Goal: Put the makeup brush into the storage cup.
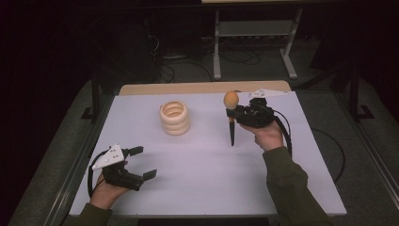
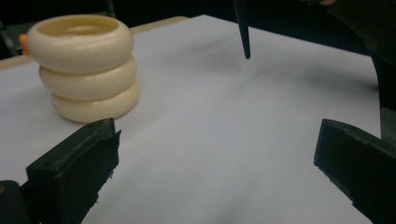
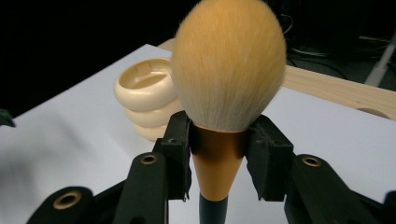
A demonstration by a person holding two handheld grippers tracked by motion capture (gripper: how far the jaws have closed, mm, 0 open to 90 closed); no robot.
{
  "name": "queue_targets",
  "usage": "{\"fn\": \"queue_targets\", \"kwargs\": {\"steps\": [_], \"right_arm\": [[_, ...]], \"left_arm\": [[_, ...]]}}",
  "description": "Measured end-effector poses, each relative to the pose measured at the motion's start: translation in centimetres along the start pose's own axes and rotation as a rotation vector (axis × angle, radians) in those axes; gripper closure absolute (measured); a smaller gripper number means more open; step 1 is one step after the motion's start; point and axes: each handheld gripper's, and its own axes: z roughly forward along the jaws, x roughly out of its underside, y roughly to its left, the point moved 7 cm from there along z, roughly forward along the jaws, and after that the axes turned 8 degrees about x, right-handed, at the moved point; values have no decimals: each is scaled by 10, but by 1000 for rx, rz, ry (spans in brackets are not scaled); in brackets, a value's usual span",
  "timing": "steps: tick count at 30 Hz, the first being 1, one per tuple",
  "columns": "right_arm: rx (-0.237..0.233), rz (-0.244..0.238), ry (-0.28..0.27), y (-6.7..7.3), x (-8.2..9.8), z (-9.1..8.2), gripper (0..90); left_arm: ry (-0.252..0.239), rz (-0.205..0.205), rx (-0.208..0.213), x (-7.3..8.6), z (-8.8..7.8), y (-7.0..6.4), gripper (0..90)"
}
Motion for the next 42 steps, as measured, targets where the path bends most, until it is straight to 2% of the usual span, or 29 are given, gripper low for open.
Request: {"fn": "queue_targets", "kwargs": {"steps": [5, 17, 36, 42], "right_arm": [[-28, -2, -25, 9, -4, -1, 613], [-76, -9, -56, 27, -9, -1, 613], [-149, -21, -90, 54, -18, -5, 613], [-166, -30, -83, 61, -17, -5, 613]], "left_arm": [[-31, 5, 1, -12, 1, 1, 0], [-51, 36, 26, -33, 17, 3, 0], [-45, 75, 88, -54, 52, 2, 0], [-56, 82, 108, -62, 63, -1, 0]]}}
